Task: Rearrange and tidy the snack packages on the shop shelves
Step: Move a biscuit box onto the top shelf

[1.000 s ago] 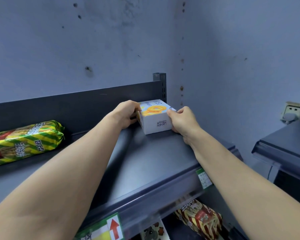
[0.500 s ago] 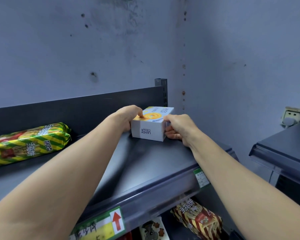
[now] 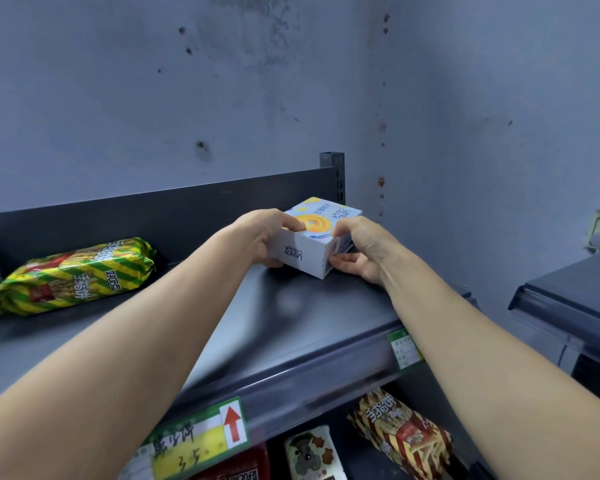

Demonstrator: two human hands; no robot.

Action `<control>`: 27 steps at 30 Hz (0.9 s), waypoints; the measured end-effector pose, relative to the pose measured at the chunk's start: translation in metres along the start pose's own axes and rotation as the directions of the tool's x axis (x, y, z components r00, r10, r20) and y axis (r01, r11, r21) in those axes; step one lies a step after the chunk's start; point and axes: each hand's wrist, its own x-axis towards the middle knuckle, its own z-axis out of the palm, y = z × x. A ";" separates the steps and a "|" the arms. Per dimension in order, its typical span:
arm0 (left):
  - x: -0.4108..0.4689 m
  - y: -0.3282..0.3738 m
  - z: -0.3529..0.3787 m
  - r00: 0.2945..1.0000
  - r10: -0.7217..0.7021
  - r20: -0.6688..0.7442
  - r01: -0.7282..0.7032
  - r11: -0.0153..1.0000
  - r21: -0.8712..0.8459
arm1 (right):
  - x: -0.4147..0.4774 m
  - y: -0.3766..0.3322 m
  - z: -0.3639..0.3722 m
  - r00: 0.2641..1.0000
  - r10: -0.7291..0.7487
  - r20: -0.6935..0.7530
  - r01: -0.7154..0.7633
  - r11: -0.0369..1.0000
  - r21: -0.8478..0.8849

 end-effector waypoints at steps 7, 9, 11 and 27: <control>-0.022 0.004 -0.015 0.998 -0.002 0.064 -0.004 0.996 0.092 | 0.008 0.001 0.007 0.944 -0.222 0.243 0.232 0.973 -0.013; -0.030 0.004 -0.021 0.997 0.028 0.067 -0.037 0.990 0.135 | 0.007 0.000 0.006 0.924 -0.234 0.303 0.256 0.966 -0.035; -0.033 0.002 -0.032 0.995 0.094 0.030 -0.097 0.988 0.118 | 0.003 -0.002 0.007 0.915 -0.248 0.318 0.282 0.957 -0.068; -0.155 -0.008 -0.174 0.785 0.471 -0.402 -0.495 0.867 0.048 | -0.073 -0.018 0.134 0.829 -0.417 0.373 0.439 0.898 0.029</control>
